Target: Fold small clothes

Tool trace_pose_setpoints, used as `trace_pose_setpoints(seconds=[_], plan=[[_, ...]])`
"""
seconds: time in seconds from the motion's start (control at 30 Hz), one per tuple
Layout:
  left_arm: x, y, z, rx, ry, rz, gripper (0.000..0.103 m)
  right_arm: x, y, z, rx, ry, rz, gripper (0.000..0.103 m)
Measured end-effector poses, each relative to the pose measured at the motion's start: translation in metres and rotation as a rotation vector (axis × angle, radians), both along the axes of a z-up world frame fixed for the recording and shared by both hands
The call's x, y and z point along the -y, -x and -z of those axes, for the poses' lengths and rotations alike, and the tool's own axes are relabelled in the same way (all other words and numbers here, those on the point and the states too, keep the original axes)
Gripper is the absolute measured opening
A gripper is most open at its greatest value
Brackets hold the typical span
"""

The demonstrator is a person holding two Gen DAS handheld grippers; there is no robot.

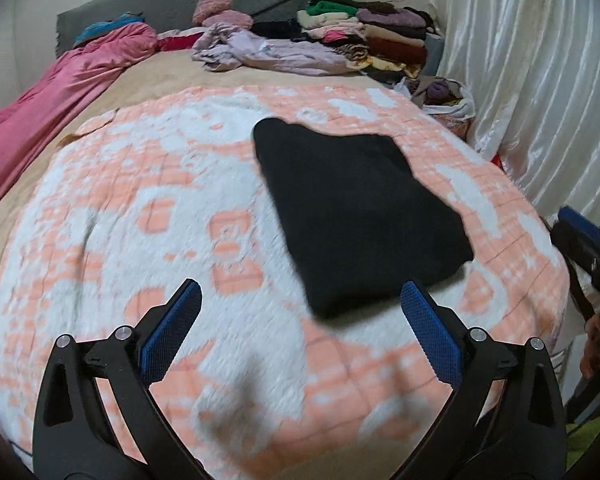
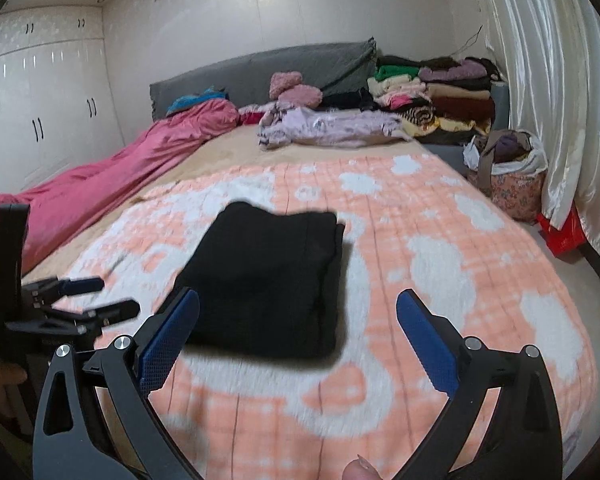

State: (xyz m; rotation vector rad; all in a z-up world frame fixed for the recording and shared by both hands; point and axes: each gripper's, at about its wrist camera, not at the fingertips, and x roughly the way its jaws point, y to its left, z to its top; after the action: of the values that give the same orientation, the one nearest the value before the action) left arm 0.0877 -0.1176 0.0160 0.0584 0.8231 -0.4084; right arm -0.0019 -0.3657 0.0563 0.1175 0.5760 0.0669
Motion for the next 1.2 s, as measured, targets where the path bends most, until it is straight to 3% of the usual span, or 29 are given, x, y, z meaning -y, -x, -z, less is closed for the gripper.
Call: trace_pose_setpoints(seconds=[0.27,1.2], plan=[[-0.020,0.017,0.019,-0.012,-0.006,-0.026,0.094,-0.027,0.015,0.034,-0.073,-0.010,-0.011,0.098],[-0.037,0.030,0.019,-0.007,-0.029,-0.083,0.094,-0.038,0.029,0.045,-0.096,-0.013,0.009,0.098]])
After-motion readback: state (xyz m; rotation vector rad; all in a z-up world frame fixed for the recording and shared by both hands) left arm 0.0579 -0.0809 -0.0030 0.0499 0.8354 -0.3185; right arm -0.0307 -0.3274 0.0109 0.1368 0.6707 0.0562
